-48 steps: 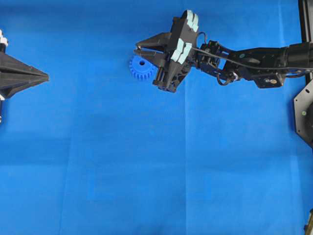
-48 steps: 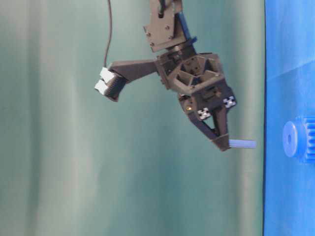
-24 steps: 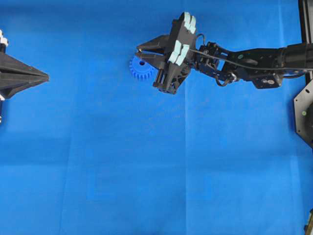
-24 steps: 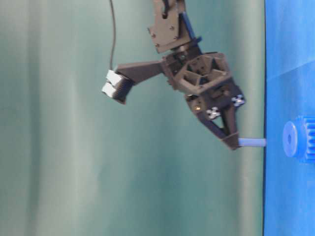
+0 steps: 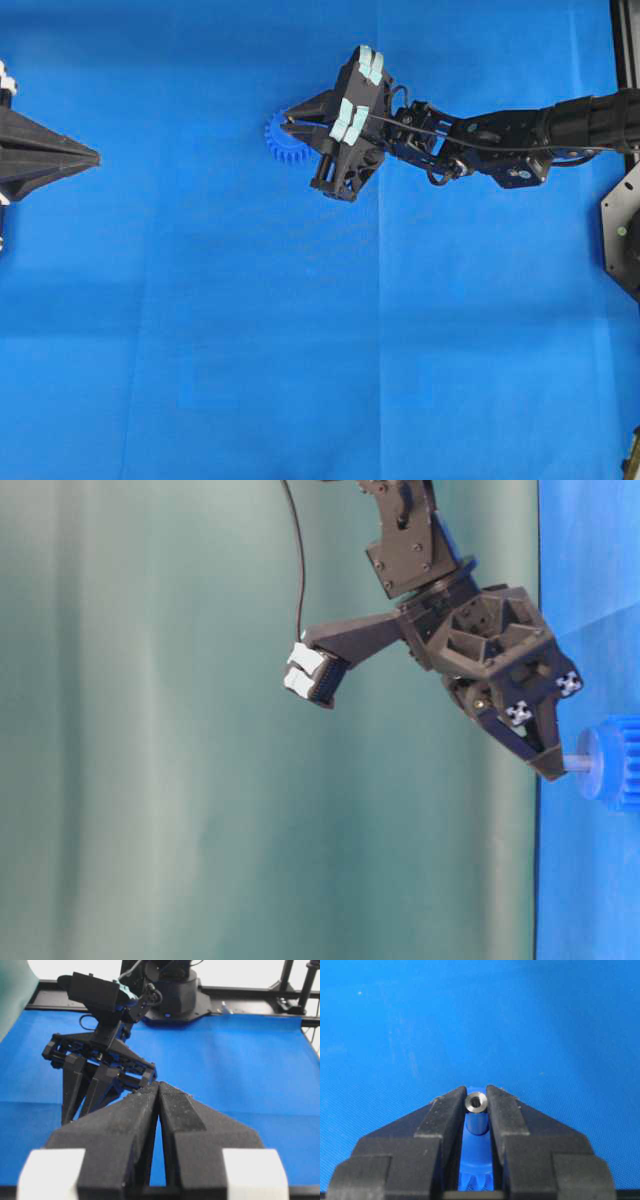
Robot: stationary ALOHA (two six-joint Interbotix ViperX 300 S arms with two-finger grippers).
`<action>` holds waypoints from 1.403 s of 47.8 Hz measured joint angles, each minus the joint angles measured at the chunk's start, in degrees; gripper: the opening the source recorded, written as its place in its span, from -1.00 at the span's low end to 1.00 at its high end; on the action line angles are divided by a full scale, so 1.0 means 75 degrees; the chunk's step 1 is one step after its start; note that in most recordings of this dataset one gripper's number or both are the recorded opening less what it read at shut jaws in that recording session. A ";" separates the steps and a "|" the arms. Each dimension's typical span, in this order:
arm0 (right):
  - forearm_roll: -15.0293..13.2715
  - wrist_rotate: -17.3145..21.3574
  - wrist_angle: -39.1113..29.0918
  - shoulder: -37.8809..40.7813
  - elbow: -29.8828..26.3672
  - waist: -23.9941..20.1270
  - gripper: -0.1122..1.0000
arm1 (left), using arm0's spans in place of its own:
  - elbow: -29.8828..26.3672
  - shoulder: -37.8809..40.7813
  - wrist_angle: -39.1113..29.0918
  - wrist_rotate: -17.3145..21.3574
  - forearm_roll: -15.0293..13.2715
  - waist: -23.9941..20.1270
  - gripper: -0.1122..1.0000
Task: Insert the shaft placed at a random location into the center hole of the small gear at another random location.
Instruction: 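Lower the shaft into the gear's center hole with the right gripper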
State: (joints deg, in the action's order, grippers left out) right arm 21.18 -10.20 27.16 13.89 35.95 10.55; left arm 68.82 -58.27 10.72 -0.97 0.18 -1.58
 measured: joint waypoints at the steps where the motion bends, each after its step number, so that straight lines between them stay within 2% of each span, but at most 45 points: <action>1: 0.0000 0.0000 0.0023 0.0035 0.0000 0.0000 -0.74 | 0.0000 -0.0012 0.0000 0.0000 0.0000 -0.0012 -0.80; 39: 0.0047 0.0000 0.0012 0.0410 -0.0105 0.0012 -0.71 | 0.0000 0.0000 -0.0047 0.0000 0.0000 -0.0012 -0.80; 43: 0.0059 0.0012 0.0012 0.0410 -0.0117 0.0012 -0.53 | 0.0000 -0.0012 -0.0047 0.0012 -0.0012 -0.0012 -0.80; 56: 0.0059 0.0000 -0.0012 0.0422 -0.0129 0.0047 0.74 | 0.0000 -0.0012 -0.0047 0.0000 0.0000 0.0000 -0.80; 67: 0.0059 0.0000 -0.0082 0.0375 -0.0141 0.0035 0.62 | 0.0000 -0.0012 -0.0047 0.0000 -0.0012 0.0000 -0.80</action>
State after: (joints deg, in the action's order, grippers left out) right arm 21.62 -10.20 26.54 16.70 34.89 10.81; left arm 68.82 -58.36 10.37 -0.97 0.09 -1.58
